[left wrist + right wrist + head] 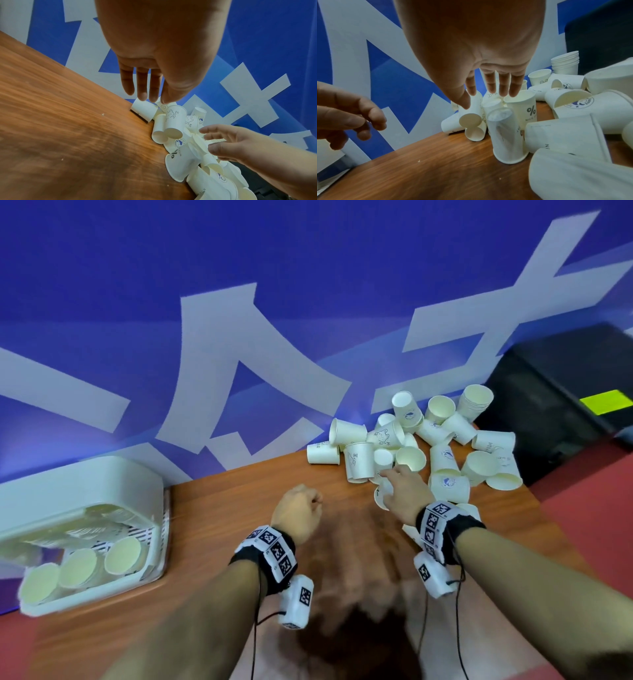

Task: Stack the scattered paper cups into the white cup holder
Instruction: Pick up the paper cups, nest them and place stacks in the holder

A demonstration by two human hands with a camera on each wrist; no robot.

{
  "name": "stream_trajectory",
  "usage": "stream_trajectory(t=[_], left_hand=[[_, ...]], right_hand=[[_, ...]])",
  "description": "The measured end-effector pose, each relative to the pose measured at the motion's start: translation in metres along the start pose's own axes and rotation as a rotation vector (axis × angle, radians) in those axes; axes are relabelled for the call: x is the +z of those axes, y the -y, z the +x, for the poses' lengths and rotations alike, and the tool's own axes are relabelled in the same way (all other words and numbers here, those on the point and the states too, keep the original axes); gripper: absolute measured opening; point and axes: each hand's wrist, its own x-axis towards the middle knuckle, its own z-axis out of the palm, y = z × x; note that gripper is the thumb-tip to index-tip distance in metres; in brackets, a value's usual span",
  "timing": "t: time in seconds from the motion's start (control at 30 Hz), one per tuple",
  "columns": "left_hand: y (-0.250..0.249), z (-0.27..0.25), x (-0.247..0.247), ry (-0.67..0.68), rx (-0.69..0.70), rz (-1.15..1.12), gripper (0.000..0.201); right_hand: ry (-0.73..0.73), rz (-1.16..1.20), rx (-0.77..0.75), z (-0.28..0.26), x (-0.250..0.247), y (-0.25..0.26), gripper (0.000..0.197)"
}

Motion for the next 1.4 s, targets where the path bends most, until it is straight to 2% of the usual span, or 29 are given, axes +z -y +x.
stream_trajectory(t=[0.23, 0.47, 0.6, 0.8, 0.97, 1.2, 1.4], left_hand=[[-0.005, 0.025, 0.011, 0.029, -0.053, 0.008, 0.024], [-0.011, 0.056, 0.017, 0.041, -0.075, -0.056, 0.035], [-0.021, 0.079, 0.023, 0.029, -0.037, -0.113, 0.042], [-0.034, 0.106, 0.036, -0.016, 0.009, -0.176, 0.065], [-0.038, 0.132, 0.048, 0.016, -0.060, -0.150, 0.083], [-0.038, 0.139, 0.062, 0.101, -0.091, -0.054, 0.069], [-0.032, 0.131, 0.056, 0.117, -0.118, -0.095, 0.036]], right_hand=[[0.134, -0.098, 0.025, 0.029, 0.009, -0.023, 0.057], [0.249, -0.066, -0.078, 0.046, 0.019, -0.038, 0.069], [0.169, 0.089, -0.056, 0.051, 0.014, -0.045, 0.058], [-0.006, 0.384, 0.086, 0.051, -0.016, -0.050, 0.048], [-0.078, 0.577, 0.185, 0.045, -0.021, -0.062, 0.036], [-0.089, 0.788, 0.305, 0.045, -0.013, -0.067, 0.026], [-0.088, 1.033, 0.373, 0.040, -0.009, -0.051, 0.024]])
